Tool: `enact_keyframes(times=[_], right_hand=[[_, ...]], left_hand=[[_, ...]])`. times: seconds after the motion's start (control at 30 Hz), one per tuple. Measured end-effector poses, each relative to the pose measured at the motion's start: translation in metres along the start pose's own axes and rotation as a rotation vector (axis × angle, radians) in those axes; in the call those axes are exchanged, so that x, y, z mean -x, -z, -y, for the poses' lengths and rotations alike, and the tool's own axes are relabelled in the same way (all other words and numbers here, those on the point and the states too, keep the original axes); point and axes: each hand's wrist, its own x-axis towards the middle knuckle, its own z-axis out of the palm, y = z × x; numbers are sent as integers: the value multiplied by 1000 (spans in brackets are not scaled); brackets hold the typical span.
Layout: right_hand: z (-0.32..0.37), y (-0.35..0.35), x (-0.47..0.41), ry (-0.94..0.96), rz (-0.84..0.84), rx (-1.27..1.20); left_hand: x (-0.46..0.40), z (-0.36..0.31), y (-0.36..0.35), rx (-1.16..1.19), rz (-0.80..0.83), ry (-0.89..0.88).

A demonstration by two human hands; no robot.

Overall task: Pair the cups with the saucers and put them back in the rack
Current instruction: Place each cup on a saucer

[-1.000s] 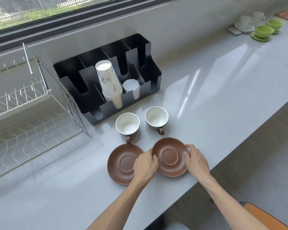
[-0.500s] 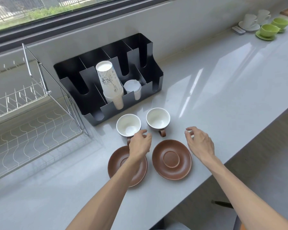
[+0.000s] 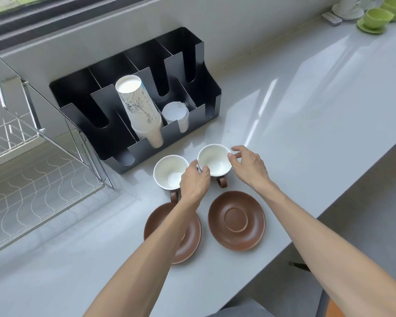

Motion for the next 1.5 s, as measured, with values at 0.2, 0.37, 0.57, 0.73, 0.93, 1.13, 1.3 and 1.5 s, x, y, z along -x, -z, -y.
enact_keyframes(times=[0.2, 0.37, 0.57, 0.73, 0.93, 1.13, 1.3, 1.5], right_hand=[[1, -14, -10, -50, 65, 14], [-1, -20, -15, -75, 48, -36], [1, -16, -10, -54, 28, -32], [-1, -14, -6, -39, -20, -46], [-2, -5, 18, -33, -69, -49], [-15, -1, 55, -44, -109, -35], [-35, -7, 86, -69, -114, -32], [-56, -13, 119, -98, -129, -34]], left_hand=[[-14, 0, -7, -52, -3, 0], [-27, 7, -12, -35, -11, 20], [-24, 6, -10, -21, 17, 40], [-12, -4, -3, 13, 2, 12], [8, -1, 1, 60, -1, -35], [38, 10, 0, 75, 41, -63], [63, 28, -5, 13, 104, -78], [86, 51, -17, 4, 134, -104]])
